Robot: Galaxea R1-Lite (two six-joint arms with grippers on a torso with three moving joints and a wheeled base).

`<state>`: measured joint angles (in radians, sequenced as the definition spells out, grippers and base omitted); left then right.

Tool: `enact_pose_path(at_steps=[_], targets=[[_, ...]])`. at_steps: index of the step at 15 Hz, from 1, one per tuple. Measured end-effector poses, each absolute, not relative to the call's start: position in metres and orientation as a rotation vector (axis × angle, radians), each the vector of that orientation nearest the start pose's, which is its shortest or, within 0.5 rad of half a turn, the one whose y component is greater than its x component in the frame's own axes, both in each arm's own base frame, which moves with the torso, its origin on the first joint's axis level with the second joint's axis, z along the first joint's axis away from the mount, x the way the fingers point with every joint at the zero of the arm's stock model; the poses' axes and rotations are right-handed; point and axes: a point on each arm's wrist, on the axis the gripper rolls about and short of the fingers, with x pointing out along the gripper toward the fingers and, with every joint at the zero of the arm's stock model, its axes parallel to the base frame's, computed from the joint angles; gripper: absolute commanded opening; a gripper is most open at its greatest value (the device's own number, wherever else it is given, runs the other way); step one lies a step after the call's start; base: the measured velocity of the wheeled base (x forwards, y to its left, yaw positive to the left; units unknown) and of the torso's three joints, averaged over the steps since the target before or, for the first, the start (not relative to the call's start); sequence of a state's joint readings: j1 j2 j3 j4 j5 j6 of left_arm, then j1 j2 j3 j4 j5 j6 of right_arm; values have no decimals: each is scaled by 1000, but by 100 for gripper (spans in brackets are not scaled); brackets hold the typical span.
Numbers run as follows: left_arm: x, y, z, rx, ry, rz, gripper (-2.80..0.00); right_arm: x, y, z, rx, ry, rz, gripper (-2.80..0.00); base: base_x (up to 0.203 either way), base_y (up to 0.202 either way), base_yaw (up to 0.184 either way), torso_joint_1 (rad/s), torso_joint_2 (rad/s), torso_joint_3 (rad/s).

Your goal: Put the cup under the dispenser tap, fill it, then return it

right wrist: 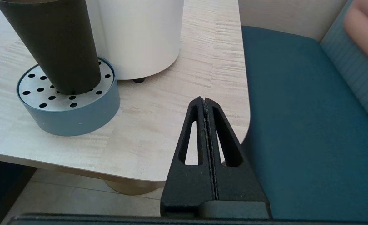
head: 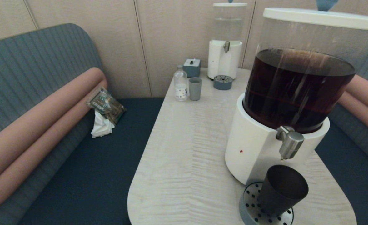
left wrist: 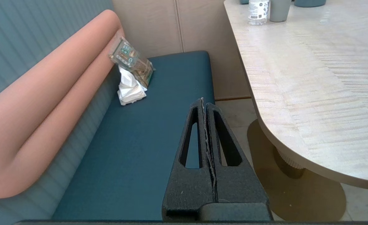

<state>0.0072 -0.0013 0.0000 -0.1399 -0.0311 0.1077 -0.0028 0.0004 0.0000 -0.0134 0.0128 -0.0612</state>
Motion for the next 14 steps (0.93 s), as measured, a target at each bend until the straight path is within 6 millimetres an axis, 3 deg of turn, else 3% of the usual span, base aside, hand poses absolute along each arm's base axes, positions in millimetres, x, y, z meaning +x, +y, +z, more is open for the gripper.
enact_pose_path(at_steps=[14], targets=[[-24,-1,90,99,-143,-21,-280,-23,0,77,-50,-13,10,-280,0,0,0,0,0,0]])
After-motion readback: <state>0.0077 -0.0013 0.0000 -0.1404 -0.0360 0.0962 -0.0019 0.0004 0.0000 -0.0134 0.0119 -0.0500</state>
